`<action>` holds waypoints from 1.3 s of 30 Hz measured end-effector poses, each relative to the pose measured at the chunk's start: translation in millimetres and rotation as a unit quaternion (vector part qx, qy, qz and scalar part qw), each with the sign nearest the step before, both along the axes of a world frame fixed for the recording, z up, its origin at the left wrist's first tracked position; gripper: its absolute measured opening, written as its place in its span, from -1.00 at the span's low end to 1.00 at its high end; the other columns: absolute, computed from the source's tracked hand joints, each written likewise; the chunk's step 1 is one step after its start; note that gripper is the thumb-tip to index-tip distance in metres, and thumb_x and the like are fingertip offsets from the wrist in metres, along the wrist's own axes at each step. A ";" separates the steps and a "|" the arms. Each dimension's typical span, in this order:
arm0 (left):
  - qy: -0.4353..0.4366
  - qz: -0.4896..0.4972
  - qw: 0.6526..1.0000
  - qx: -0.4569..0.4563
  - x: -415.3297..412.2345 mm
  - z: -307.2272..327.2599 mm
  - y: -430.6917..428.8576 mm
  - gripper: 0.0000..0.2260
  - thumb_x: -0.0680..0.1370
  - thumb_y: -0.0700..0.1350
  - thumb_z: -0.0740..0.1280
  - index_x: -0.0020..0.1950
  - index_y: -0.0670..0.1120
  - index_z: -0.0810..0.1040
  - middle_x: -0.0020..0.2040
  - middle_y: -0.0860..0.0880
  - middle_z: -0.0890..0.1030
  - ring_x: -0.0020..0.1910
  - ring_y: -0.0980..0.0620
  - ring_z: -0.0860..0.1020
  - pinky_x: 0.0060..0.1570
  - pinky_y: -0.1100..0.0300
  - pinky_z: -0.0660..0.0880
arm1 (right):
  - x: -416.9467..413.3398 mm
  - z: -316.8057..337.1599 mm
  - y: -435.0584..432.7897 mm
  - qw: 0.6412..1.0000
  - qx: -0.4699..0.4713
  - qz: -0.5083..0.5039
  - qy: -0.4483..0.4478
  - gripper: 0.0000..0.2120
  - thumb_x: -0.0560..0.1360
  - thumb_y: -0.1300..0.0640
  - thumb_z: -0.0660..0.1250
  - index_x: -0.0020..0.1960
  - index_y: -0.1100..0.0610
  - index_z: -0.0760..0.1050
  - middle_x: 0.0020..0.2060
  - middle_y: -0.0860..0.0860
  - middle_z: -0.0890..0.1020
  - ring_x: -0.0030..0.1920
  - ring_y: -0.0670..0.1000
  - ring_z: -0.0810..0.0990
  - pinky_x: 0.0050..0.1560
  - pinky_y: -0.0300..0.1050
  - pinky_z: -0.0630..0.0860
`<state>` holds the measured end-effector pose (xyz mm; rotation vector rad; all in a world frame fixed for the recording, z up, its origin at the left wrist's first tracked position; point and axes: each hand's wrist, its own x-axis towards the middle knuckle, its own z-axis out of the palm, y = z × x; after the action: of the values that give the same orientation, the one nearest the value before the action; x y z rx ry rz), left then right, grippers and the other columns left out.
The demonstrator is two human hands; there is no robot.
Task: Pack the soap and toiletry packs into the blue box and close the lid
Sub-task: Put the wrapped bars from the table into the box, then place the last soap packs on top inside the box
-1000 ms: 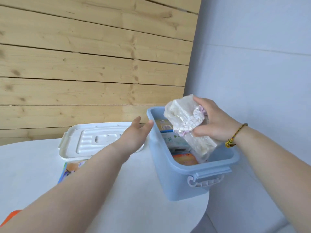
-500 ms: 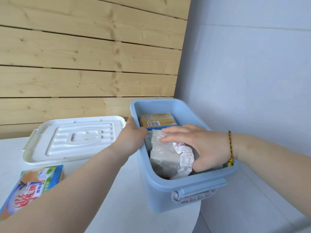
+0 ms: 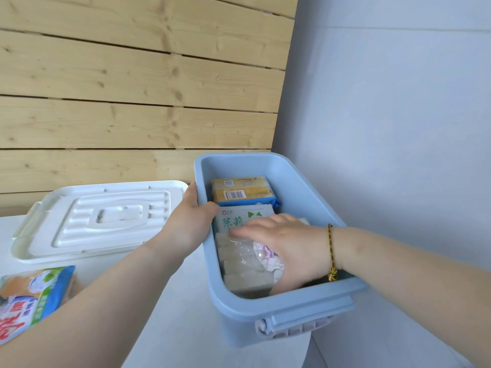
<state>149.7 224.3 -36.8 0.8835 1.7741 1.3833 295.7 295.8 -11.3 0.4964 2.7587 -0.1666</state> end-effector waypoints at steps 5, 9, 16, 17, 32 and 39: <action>-0.007 0.001 1.000 0.011 2.0 0.9 -1.4 -0.69 0.54 -0.25 0.11 0.20 0.06 0.39 -0.09 0.08 0.53 -0.08 0.04 0.51 -0.22 0.29 0.39 | 3.4 7.6 -0.2 0.997 -0.072 -0.007 0.026 -0.16 0.36 0.03 0.48 0.49 -0.04 0.08 0.46 -0.07 0.22 0.45 -0.03 0.17 0.47 -0.17 0.05; -0.016 0.004 1.000 0.016 1.8 0.4 -1.5 -0.65 0.55 -0.24 0.11 0.29 0.04 0.36 -0.09 0.08 0.52 -0.04 -0.01 0.50 -0.22 0.29 0.39 | -3.5 12.6 -0.3 0.989 -0.135 -0.051 0.017 -0.33 0.51 -0.01 0.27 0.52 0.01 0.03 0.51 -0.07 0.15 0.50 -0.08 0.09 0.47 -0.22 0.04; -0.003 0.012 1.000 0.012 2.3 2.8 -0.7 -0.64 0.56 -0.21 0.11 0.34 0.03 0.33 -0.08 0.05 0.52 0.01 -0.06 0.48 -0.08 0.16 0.39 | -9.4 -1.4 -6.0 0.998 0.003 -0.030 -0.047 -0.45 0.61 -0.05 -0.02 0.53 -0.01 -0.14 0.55 -0.05 -0.13 0.54 -0.08 -0.17 0.49 -0.12 -0.30; -0.001 0.011 1.000 0.007 2.5 4.4 -0.1 -0.64 0.57 -0.19 0.11 0.36 0.03 0.31 -0.04 0.03 0.51 0.02 -0.05 0.47 -0.04 0.17 0.35 | -10.4 0.5 -7.2 0.998 0.004 -0.036 -0.049 -0.45 0.61 -0.04 -0.01 0.53 0.00 -0.13 0.55 -0.05 -0.12 0.54 -0.08 -0.16 0.49 -0.13 -0.28; 0.261 0.118 0.952 -0.105 -89.4 -21.0 -182.3 -0.77 0.56 -0.11 0.22 0.16 -0.03 0.56 0.17 0.06 0.58 0.02 0.06 0.48 -0.02 0.28 0.31 | -79.4 20.7 -129.8 0.896 -0.208 -0.140 0.367 -0.83 0.50 0.20 0.28 -0.15 -0.07 0.48 -0.21 -0.18 0.56 -0.30 -0.28 0.50 -0.25 -0.50 0.39; 0.249 0.125 0.933 -0.229 -117.0 -55.8 -266.2 -0.61 0.51 0.04 0.28 0.32 0.02 0.41 0.31 0.01 0.47 0.21 0.02 0.48 0.21 0.18 0.34 | -169.9 -54.5 -192.0 0.911 -0.240 -0.284 0.176 -0.23 0.44 -0.13 0.29 0.50 0.07 -0.01 0.41 0.08 0.23 0.38 0.12 0.34 0.34 -0.05 0.34</action>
<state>32.7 -42.0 -92.6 0.8087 2.5376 0.8561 125.8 103.8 -65.9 1.2018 2.6568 -1.1388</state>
